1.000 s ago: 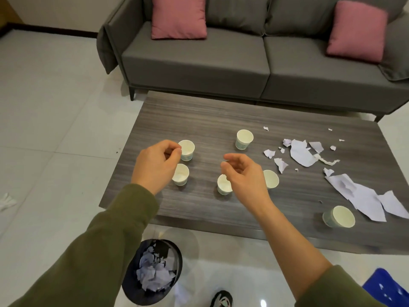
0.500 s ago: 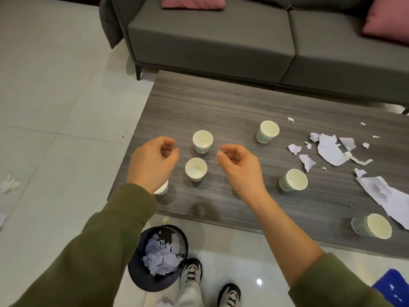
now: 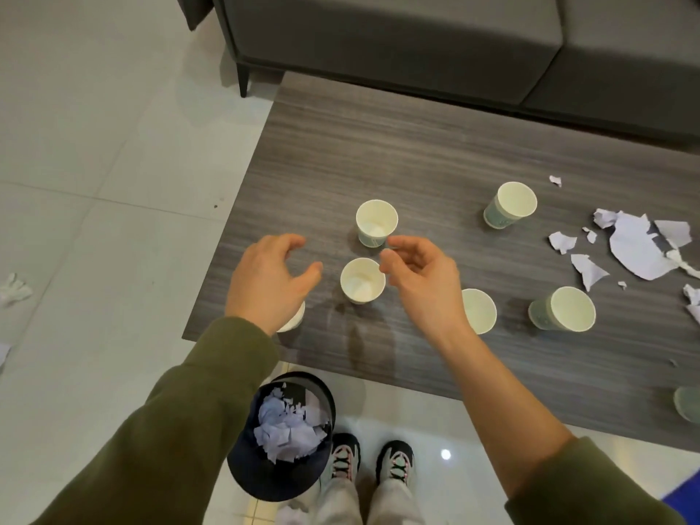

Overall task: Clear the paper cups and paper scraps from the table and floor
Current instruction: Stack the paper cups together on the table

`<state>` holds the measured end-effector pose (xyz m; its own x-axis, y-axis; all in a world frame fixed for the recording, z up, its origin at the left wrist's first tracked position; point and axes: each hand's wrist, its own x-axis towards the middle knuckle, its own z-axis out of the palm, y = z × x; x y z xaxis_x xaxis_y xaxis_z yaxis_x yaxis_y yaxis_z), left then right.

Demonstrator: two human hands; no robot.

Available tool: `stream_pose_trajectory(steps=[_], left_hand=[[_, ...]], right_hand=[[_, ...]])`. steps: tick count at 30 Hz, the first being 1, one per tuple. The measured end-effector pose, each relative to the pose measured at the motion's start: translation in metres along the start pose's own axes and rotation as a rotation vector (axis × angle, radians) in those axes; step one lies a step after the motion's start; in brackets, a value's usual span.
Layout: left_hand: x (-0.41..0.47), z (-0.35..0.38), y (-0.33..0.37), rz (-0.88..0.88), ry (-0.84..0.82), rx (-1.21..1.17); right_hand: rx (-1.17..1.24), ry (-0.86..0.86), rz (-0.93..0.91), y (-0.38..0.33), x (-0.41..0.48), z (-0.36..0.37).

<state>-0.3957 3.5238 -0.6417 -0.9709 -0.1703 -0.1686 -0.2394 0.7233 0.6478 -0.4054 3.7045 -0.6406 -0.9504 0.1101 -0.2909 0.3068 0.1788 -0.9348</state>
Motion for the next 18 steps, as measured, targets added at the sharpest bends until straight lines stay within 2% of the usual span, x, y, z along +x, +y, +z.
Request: stream_pose_trajectory(steps=[7, 10, 14, 18], left_hand=[[0.001, 0.03, -0.033, -0.078, -0.191, 0.311], [-0.001, 0.04, -0.045, -0.122, -0.276, 0.331], [-0.002, 0.051, -0.049, -0.122, -0.267, 0.294], [-0.003, 0.058, -0.053, -0.127, -0.267, 0.365]], right_hand=[[-0.015, -0.049, 0.043, 0.013, 0.007, 0.005], [-0.018, -0.059, 0.053, 0.016, 0.01, 0.003], [-0.017, -0.068, 0.058, 0.02, 0.015, 0.0], [-0.011, -0.069, 0.056, 0.024, 0.019, -0.003]])
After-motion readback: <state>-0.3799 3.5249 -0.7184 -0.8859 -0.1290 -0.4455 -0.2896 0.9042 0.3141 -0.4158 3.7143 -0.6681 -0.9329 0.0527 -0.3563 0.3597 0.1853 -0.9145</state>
